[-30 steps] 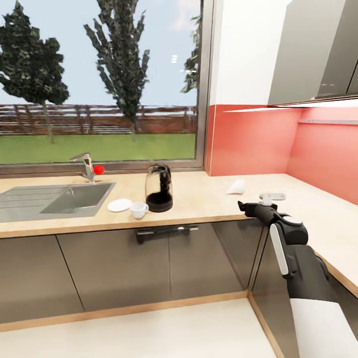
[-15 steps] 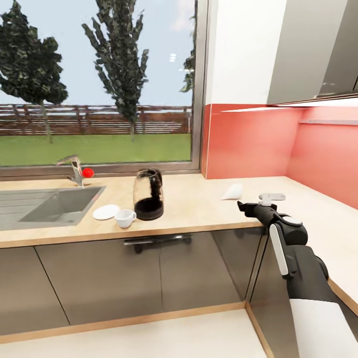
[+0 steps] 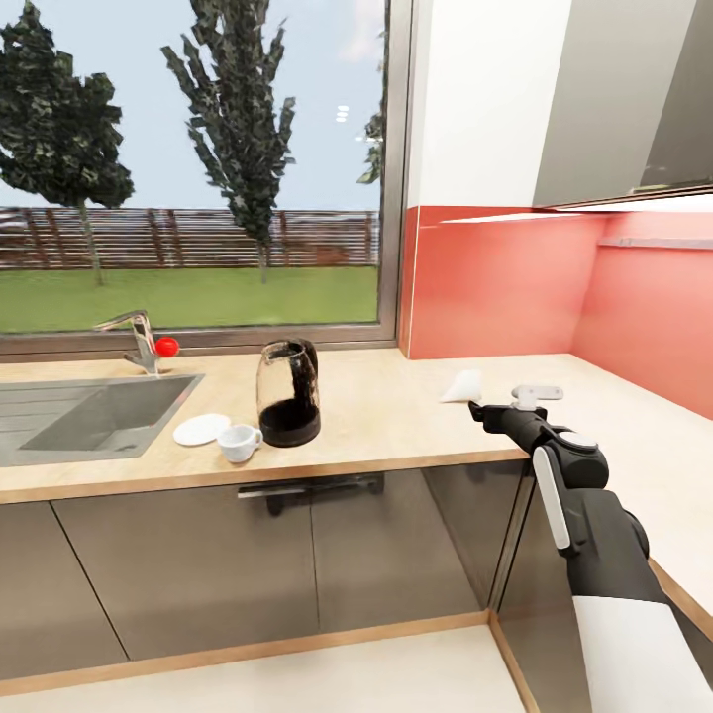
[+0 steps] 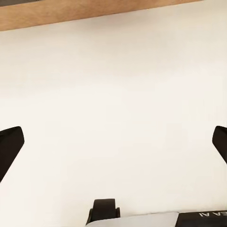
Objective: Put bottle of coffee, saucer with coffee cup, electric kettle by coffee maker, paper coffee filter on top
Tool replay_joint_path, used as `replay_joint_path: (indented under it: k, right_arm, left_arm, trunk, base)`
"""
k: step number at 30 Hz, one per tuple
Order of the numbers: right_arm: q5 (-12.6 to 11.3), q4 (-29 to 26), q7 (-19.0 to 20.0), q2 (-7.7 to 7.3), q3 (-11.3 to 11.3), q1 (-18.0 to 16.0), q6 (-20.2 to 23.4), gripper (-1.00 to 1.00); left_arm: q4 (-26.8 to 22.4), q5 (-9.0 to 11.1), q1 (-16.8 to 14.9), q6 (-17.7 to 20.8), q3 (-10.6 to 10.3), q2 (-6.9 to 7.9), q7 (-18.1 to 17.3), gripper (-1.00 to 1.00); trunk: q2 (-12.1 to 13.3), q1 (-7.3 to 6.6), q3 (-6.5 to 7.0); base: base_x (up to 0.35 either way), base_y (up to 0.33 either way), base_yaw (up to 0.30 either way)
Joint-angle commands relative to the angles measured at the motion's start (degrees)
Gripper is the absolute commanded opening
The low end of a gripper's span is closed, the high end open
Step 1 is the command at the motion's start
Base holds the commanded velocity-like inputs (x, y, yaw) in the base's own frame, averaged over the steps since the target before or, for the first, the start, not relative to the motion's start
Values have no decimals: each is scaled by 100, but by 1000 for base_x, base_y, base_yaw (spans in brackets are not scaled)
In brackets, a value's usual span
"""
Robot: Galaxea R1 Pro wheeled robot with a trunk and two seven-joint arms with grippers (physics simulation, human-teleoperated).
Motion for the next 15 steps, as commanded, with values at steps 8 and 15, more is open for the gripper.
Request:
replay_joint_path:
  k: [8,15]
  right_arm:
    - [3,-18,30,7,-6,-4,29,100]
    - [4,-19,30,7,-6,-4,28,100]
  left_arm:
    - [-7,-35,1,-10,10,-1,-3,100]
    - [-14,-35,1,-10,12,5,-3,100]
  trunk:
    - [-3,0,-5]
    - [-3,0,-5]
  base:
    - [126,-3,0]
    - [185,-39,0]
